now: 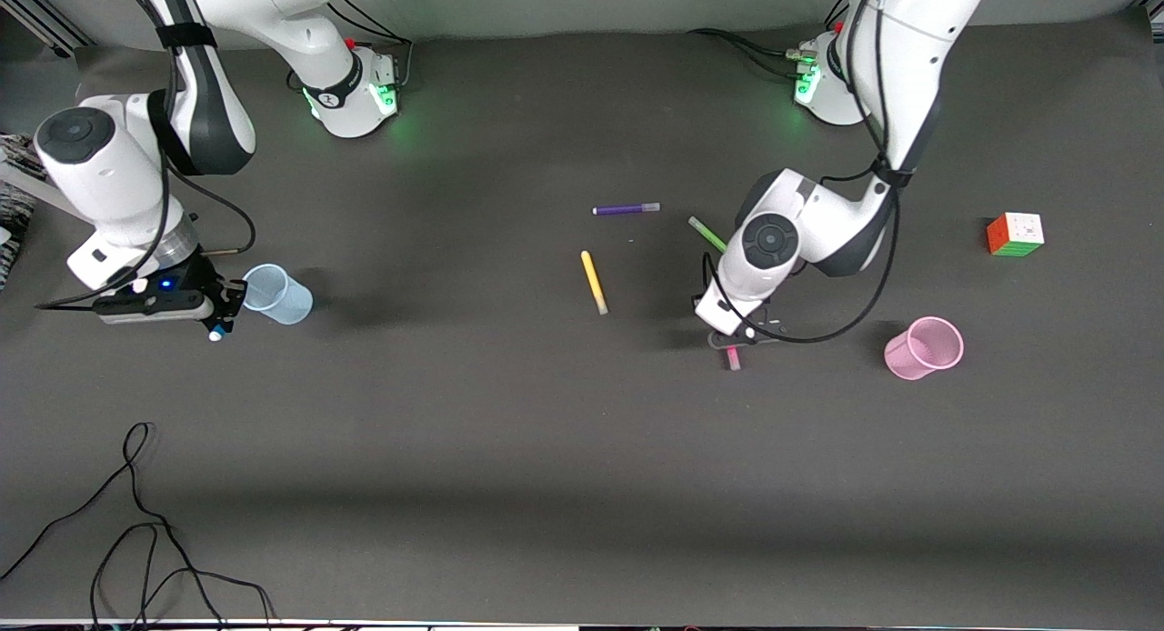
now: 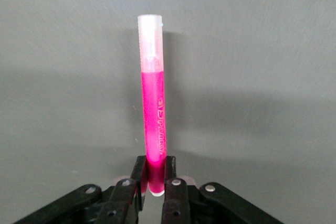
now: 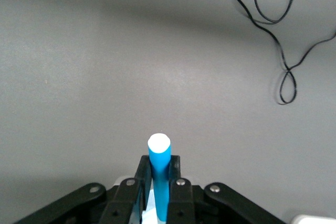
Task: Place pink and blue markers in matching cups
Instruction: 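Lower the blue marker into the blue cup while the left gripper carries the pink marker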
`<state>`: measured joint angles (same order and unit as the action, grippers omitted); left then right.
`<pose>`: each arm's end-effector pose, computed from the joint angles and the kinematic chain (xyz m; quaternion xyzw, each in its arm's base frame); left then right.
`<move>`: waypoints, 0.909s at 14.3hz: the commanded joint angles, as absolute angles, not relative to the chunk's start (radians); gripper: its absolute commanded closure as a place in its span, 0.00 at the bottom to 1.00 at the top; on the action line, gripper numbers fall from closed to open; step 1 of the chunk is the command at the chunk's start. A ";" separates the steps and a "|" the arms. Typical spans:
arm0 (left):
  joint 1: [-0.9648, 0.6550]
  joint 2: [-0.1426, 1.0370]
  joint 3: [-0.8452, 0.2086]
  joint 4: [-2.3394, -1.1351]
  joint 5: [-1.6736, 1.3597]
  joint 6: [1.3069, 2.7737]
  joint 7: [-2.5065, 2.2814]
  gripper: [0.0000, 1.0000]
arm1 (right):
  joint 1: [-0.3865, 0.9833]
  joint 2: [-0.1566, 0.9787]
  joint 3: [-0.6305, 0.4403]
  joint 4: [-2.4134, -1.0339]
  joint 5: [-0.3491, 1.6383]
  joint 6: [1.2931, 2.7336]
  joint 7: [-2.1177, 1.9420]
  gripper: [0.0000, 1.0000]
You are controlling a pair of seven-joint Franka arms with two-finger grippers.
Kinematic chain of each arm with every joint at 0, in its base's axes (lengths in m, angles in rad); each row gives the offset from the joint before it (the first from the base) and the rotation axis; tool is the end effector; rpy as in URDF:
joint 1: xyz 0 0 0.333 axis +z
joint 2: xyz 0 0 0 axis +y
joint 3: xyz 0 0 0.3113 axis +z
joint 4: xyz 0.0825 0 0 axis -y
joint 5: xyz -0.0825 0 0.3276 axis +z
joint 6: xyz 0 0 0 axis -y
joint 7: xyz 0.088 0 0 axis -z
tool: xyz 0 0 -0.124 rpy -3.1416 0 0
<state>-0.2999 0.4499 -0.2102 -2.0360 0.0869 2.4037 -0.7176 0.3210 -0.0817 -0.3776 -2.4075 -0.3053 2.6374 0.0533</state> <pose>0.4850 -0.2661 0.2423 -0.9961 -0.0789 0.0388 0.0057 0.4730 -0.0229 0.3914 0.9831 0.0648 0.1523 0.0783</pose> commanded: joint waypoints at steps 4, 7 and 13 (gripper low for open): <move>-0.191 0.347 -0.219 -1.807 0.049 2.005 -0.636 1.00 | 0.333 -0.126 -0.456 -2.620 -0.331 2.851 0.040 1.00; -0.082 0.279 -0.216 -1.763 -0.032 1.820 -0.419 1.00 | 0.333 -0.120 -0.472 -2.646 -0.333 2.878 0.040 1.00; 0.141 0.264 -0.212 -1.635 -0.012 1.471 -0.043 1.00 | 0.331 -0.084 -0.499 -2.677 -0.333 2.942 0.040 0.92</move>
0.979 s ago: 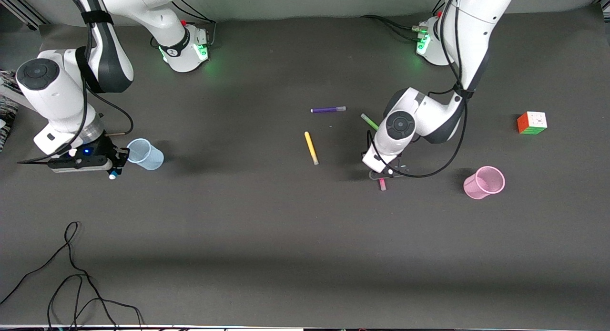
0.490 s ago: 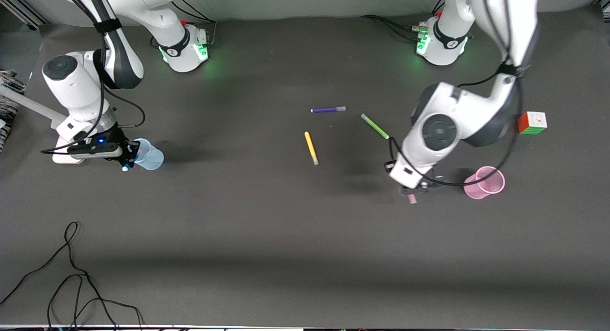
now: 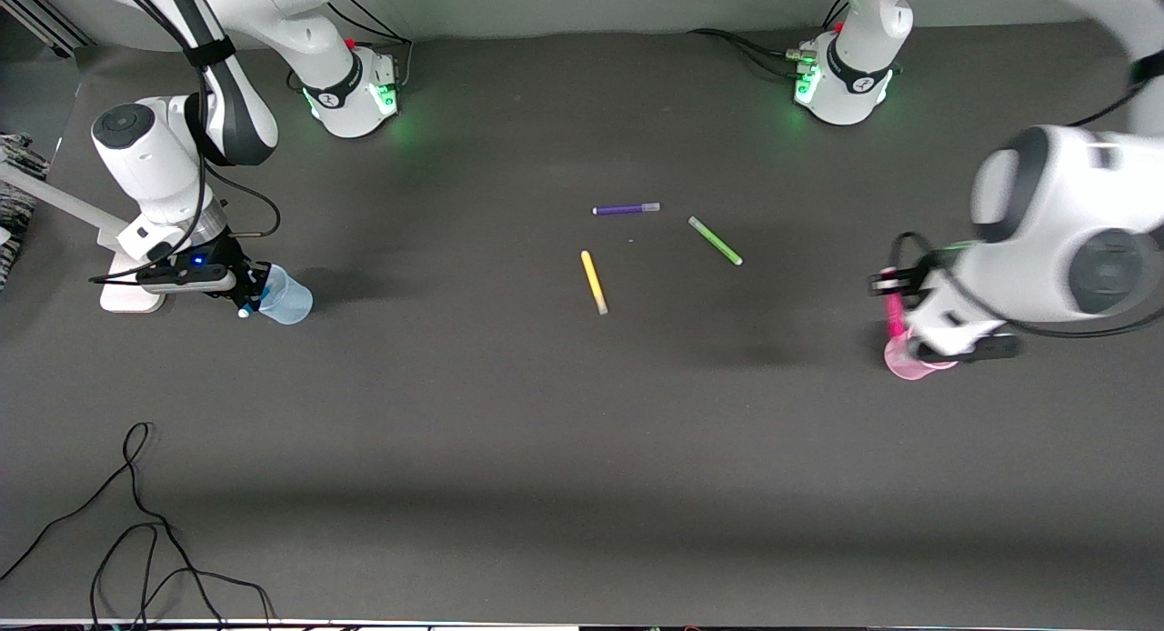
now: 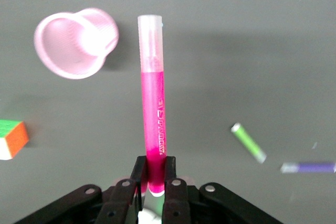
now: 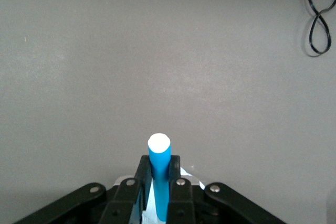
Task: Place pink and blue markers in matching cups
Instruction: 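Lower the blue marker into the blue cup while the left gripper carries the pink marker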
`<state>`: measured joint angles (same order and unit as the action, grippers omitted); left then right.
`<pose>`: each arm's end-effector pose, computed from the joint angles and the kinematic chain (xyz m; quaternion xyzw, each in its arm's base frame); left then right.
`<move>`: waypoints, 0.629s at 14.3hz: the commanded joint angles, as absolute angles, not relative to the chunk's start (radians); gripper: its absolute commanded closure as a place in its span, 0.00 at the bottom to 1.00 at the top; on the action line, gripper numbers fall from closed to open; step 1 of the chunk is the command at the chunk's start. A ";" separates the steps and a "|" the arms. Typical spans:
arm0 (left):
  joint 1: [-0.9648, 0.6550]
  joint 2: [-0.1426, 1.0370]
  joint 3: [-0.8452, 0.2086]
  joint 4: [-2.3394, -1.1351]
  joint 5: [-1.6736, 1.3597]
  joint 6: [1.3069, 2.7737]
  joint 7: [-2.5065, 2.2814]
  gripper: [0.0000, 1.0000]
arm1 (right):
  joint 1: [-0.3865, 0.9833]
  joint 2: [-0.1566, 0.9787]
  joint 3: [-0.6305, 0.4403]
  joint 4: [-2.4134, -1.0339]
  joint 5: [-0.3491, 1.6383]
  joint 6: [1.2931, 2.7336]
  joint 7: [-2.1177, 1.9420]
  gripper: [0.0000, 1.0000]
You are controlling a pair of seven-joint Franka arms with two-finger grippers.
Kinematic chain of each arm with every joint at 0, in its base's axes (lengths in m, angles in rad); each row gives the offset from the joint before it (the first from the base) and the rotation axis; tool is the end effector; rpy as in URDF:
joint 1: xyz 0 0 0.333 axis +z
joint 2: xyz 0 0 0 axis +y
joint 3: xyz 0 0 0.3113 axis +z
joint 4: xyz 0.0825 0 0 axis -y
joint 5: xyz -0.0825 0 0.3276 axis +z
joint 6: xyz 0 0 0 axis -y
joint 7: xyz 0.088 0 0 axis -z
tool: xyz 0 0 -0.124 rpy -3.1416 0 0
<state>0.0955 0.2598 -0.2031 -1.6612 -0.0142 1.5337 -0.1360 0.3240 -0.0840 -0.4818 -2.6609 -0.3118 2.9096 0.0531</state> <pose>0.5275 -0.0501 0.4324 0.9812 0.0134 -0.1924 0.0098 0.4200 -0.0481 0.3243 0.9853 0.0375 0.1594 0.0489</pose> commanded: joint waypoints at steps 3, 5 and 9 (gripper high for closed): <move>0.173 0.297 -0.212 -1.635 0.073 1.447 0.015 1.00 | 0.331 -0.081 -0.500 -2.675 -0.331 2.927 0.052 0.00; 0.175 0.330 -0.210 -1.634 0.116 1.442 0.011 1.00 | 0.331 -0.080 -0.502 -2.672 -0.331 2.924 0.060 0.00; 0.175 0.432 -0.212 -1.632 0.187 1.419 0.012 1.00 | 0.331 -0.086 -0.502 -2.637 -0.322 2.830 0.060 0.00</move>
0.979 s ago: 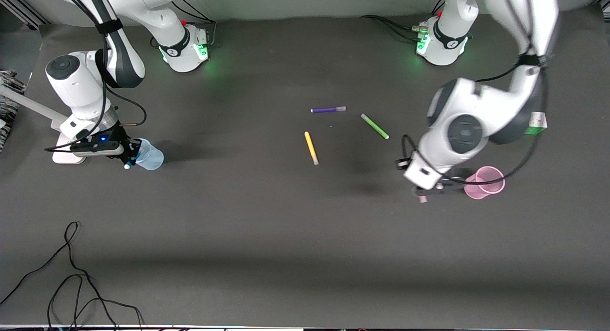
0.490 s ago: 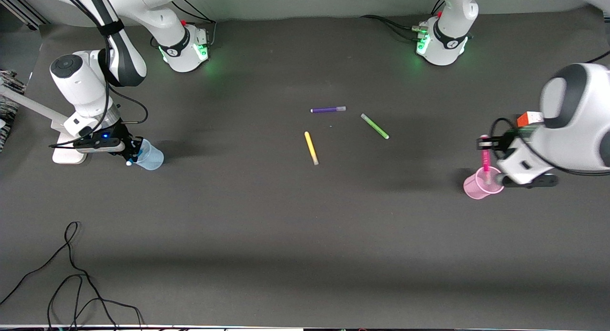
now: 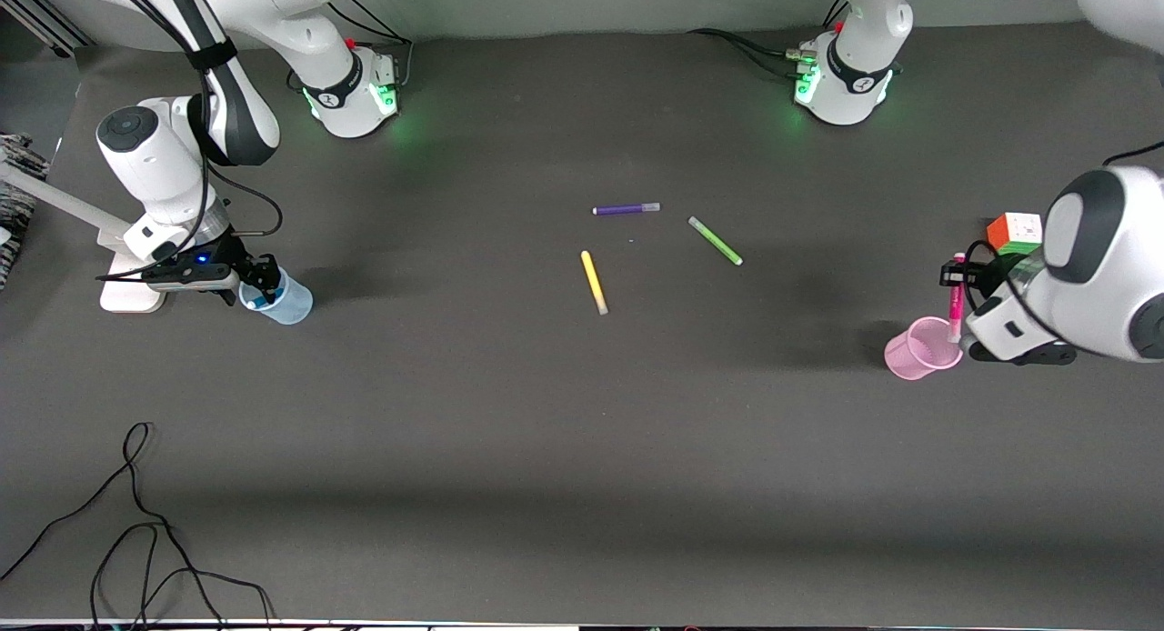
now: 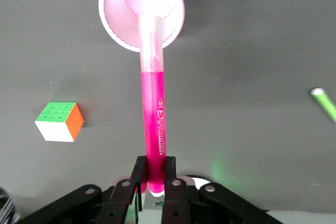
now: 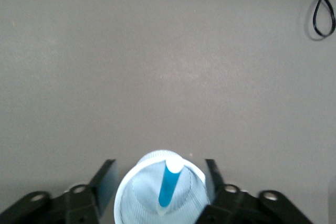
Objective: Place pink and blue markers in matching cups
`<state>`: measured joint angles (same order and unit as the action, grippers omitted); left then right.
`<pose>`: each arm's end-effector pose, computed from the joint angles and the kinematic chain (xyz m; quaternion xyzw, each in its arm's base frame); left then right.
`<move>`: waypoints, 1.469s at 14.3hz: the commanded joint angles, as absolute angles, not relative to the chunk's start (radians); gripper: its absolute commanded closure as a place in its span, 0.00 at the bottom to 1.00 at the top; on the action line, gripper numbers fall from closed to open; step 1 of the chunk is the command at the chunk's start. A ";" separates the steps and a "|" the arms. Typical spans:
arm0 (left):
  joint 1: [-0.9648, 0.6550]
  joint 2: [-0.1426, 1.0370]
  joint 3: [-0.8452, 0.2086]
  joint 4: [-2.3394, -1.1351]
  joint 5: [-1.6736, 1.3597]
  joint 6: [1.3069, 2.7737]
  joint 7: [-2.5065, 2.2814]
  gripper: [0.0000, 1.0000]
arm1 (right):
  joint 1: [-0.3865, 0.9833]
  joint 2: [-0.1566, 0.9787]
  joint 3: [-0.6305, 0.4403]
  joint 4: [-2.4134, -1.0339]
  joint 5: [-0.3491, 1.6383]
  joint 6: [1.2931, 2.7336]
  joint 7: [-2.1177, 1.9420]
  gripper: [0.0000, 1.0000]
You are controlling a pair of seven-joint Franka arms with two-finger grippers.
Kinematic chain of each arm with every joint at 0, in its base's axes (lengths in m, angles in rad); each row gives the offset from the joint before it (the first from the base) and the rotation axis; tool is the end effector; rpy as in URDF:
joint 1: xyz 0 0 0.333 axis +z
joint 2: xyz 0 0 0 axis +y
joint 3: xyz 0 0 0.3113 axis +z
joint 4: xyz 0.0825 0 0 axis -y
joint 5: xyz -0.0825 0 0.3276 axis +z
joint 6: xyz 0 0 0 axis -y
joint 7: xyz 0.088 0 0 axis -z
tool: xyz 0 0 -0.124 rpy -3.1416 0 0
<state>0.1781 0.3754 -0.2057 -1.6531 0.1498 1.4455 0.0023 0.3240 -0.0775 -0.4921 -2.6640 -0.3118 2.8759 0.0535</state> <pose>0.5271 0.0159 0.3732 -0.9580 0.0303 0.2823 0.0396 0.4153 -0.0530 0.3165 0.9886 0.0316 0.1379 0.0513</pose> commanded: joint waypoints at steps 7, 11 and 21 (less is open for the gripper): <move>0.173 0.595 -0.212 -1.571 0.252 1.420 0.012 1.00 | 0.341 -0.087 -0.465 -2.495 -0.315 2.653 0.057 0.00; 0.169 0.632 -0.212 -1.543 0.279 1.422 0.021 0.07 | 0.339 -0.097 -0.397 -2.395 -0.209 2.478 0.054 0.00; 0.170 0.614 -0.215 -1.322 0.264 1.310 -0.077 0.00 | 0.252 -0.212 -0.197 -1.994 -0.086 1.823 0.055 0.00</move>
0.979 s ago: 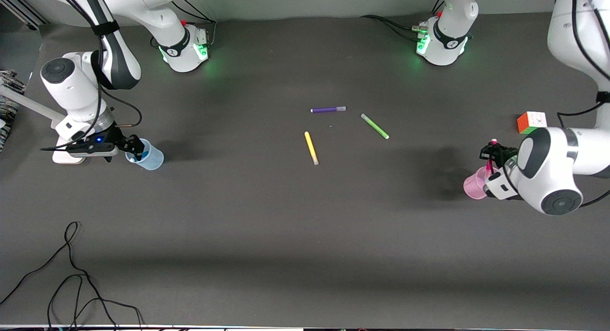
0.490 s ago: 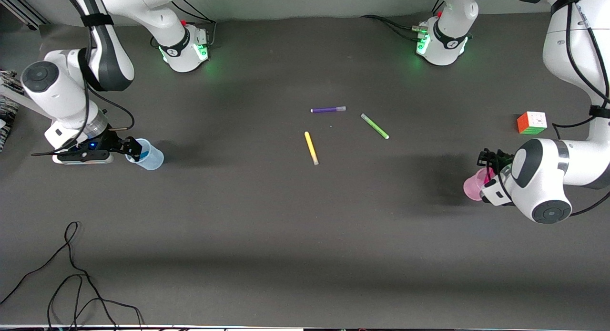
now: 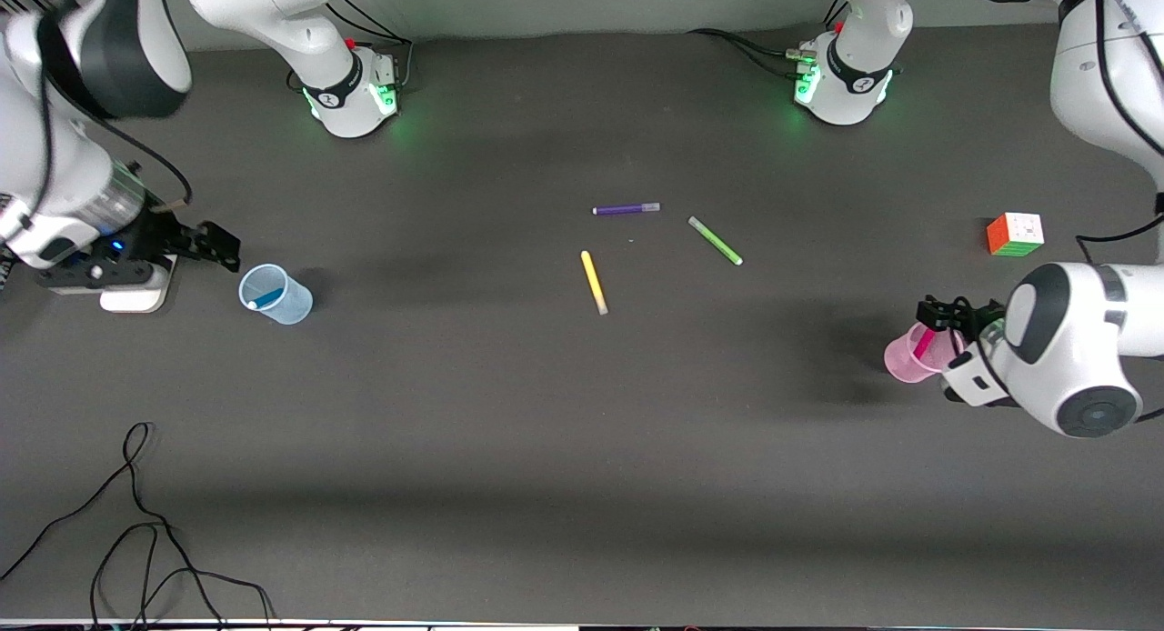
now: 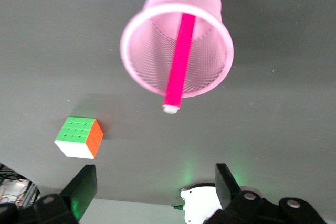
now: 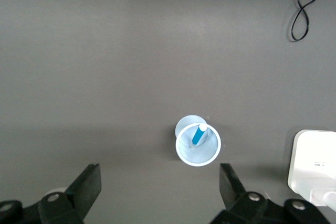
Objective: Place pink and blue markers in matching cups
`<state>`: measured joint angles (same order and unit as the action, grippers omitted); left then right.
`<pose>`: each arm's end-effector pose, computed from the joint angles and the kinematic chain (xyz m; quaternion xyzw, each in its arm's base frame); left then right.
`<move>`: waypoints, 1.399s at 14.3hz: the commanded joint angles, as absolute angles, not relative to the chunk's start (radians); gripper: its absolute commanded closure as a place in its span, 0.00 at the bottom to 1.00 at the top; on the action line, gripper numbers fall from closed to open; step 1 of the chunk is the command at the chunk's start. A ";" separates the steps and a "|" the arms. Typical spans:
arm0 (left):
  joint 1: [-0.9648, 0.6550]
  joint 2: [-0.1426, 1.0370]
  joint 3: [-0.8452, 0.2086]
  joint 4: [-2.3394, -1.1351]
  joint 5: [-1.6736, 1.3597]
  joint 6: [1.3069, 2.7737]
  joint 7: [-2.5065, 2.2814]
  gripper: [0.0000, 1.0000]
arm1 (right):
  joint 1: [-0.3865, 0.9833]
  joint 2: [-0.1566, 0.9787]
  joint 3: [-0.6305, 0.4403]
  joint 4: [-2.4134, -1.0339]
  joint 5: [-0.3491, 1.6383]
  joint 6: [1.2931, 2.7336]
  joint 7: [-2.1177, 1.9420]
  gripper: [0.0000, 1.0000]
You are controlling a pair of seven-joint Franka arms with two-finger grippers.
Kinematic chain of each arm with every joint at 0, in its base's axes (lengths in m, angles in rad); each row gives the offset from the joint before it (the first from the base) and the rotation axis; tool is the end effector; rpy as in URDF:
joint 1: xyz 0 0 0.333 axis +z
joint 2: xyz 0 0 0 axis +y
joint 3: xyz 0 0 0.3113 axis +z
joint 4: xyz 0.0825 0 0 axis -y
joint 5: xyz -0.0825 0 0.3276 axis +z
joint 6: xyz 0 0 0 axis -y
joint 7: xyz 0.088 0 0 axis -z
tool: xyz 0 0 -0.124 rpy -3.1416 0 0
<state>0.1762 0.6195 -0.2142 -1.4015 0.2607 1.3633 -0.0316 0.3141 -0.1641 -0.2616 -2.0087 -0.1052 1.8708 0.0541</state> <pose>0.5747 0.0357 0.3244 -0.9467 0.0191 0.3124 0.0755 0.4609 0.0081 0.5202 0.9994 0.0157 0.0122 0.0286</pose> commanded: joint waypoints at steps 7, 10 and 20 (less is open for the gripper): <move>0.186 0.385 -0.219 -1.400 0.141 1.386 -0.060 0.00 | 0.170 -0.109 -0.121 -1.846 -0.063 1.754 0.051 0.00; 0.190 0.251 -0.219 -1.514 0.114 1.486 -0.060 0.00 | 0.167 -0.040 -0.126 -1.800 -0.002 1.746 0.057 0.00; -0.032 0.026 -0.018 -1.644 0.011 1.579 -0.066 0.00 | 0.169 -0.066 -0.126 -1.759 0.008 1.747 0.134 0.00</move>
